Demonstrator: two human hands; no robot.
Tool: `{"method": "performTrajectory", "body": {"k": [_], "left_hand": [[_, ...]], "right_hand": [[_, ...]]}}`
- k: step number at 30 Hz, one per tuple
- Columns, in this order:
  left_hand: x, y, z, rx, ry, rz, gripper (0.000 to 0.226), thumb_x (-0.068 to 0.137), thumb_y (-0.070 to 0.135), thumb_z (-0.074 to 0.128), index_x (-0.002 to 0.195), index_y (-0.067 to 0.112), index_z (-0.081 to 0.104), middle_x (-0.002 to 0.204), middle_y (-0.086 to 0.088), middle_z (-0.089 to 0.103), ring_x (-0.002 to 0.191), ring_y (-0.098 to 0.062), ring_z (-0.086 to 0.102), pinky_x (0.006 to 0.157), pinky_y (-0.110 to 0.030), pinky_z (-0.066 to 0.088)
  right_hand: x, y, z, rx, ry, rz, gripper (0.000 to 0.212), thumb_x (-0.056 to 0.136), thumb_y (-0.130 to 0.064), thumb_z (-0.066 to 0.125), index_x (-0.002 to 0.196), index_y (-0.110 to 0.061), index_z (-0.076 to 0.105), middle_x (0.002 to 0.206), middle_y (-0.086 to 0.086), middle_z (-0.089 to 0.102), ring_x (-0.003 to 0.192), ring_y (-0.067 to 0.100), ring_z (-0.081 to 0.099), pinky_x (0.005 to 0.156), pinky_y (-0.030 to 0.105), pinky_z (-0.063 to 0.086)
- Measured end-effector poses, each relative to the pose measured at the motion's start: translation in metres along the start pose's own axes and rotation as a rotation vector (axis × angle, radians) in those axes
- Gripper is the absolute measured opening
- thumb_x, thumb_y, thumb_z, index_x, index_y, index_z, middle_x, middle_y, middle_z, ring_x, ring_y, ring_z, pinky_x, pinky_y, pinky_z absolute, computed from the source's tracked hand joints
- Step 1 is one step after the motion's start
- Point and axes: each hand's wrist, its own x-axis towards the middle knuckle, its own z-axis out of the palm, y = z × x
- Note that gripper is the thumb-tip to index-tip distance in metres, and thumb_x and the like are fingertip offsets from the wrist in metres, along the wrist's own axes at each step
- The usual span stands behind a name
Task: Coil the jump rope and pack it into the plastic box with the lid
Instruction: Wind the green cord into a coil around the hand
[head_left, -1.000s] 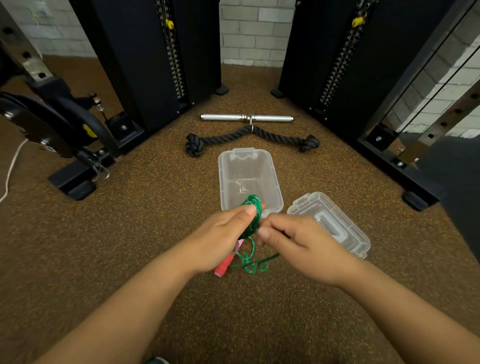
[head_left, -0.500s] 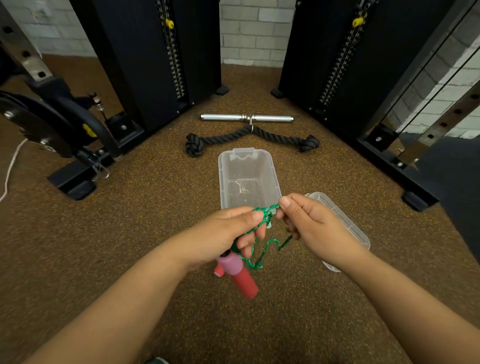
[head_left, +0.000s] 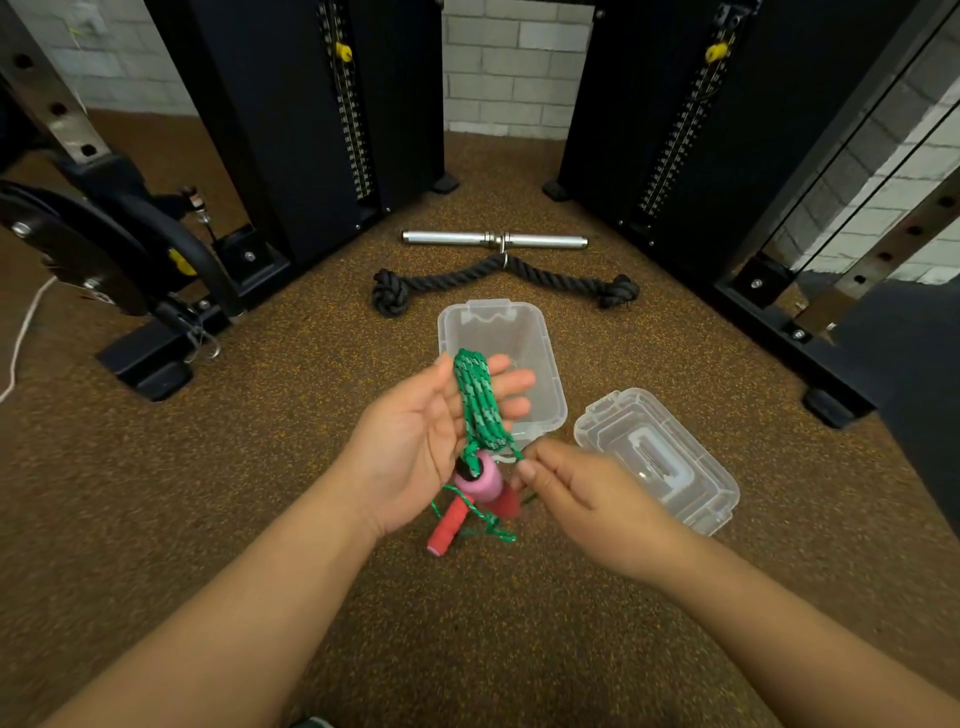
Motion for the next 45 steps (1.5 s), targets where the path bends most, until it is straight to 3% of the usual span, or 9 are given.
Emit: {"method": "performTrajectory", "body": {"k": [6,10,15,17,20,27,39,42,45], "left_hand": [[-0.001,-0.005,-0.002,0.368,0.025,-0.008,0.055,0.099,0.039,0.014,0.137,0.011,0.041,0.13,-0.004,0.061,0.114,-0.012,0.062,0.1,-0.023,0.045],[-0.005,-0.008,-0.002,0.687,0.008,-0.082,0.053,0.099,0.042,0.014,0.131,0.02,0.049,0.129,0.007,0.057,0.111,0.007,0.053,0.082,-0.003,0.041],[-0.005,-0.016,-0.015,0.82,-0.102,-0.185,0.09,0.073,0.086,0.024,0.132,0.023,0.05,0.133,0.002,0.055,0.121,-0.013,0.051,0.112,-0.039,0.027],[-0.005,-0.015,-0.015,0.856,-0.149,-0.217,0.081,0.081,0.077,0.02,0.13,0.021,0.052,0.129,0.0,0.062,0.118,-0.007,0.057,0.107,-0.03,0.037],[-0.008,-0.011,-0.002,0.853,-0.264,-0.283,0.057,0.097,0.048,0.018,0.118,0.015,0.06,0.108,-0.003,0.072,0.093,-0.006,0.069,0.082,-0.011,0.049],[-0.008,-0.012,0.002,0.641,-0.379,-0.318,0.034,0.098,0.029,0.041,0.111,0.005,0.062,0.08,-0.007,0.068,0.064,-0.007,0.065,0.057,-0.018,0.047],[-0.005,-0.004,0.0,0.333,-0.082,-0.125,0.031,0.097,0.026,0.037,0.08,0.008,0.056,0.049,0.005,0.041,0.049,-0.011,0.041,0.052,-0.018,0.042],[-0.005,-0.005,0.004,0.286,-0.076,-0.127,0.029,0.094,0.028,0.041,0.078,0.009,0.055,0.049,0.007,0.039,0.05,-0.011,0.033,0.049,-0.017,0.041],[-0.005,-0.004,0.005,0.275,-0.084,-0.105,0.028,0.087,0.034,0.045,0.079,0.009,0.055,0.049,0.008,0.038,0.049,-0.009,0.032,0.049,-0.017,0.04]], "right_hand": [[-0.004,-0.015,0.002,-0.115,-0.082,-0.146,0.03,0.093,-0.051,0.031,0.08,-0.028,0.045,0.072,-0.01,0.053,0.071,0.014,0.053,0.067,0.04,0.047],[0.0,-0.022,-0.007,0.058,-0.046,-0.169,0.021,0.093,-0.046,0.041,0.084,-0.031,0.053,0.071,-0.015,0.053,0.068,0.008,0.053,0.064,0.035,0.047],[0.003,-0.026,-0.022,0.216,0.041,-0.123,0.02,0.091,-0.038,0.051,0.083,-0.022,0.061,0.073,-0.007,0.063,0.07,0.012,0.06,0.065,0.038,0.051],[0.005,-0.024,-0.027,0.267,0.087,-0.091,0.015,0.091,-0.029,0.056,0.078,-0.023,0.059,0.066,-0.013,0.059,0.063,0.005,0.056,0.059,0.025,0.048],[0.008,-0.016,-0.037,0.325,0.195,-0.033,0.012,0.088,-0.027,0.06,0.077,-0.022,0.059,0.061,-0.012,0.049,0.057,0.004,0.043,0.053,0.023,0.038],[0.011,-0.004,-0.033,0.43,0.246,0.03,0.014,0.086,-0.026,0.062,0.08,-0.014,0.061,0.065,0.006,0.047,0.059,0.013,0.04,0.055,0.031,0.036],[0.012,0.008,-0.032,0.625,0.163,0.107,0.018,0.088,-0.012,0.058,0.09,-0.023,0.071,0.065,-0.003,0.058,0.063,0.006,0.052,0.062,0.023,0.044],[0.014,0.01,-0.03,0.498,0.235,0.152,0.017,0.087,-0.035,0.057,0.078,-0.031,0.071,0.07,0.026,0.053,0.063,0.018,0.046,0.062,0.037,0.042],[0.013,0.012,-0.027,0.455,0.274,0.157,0.027,0.083,-0.048,0.054,0.071,-0.029,0.068,0.067,0.019,0.049,0.061,0.02,0.043,0.06,0.04,0.042]]}}
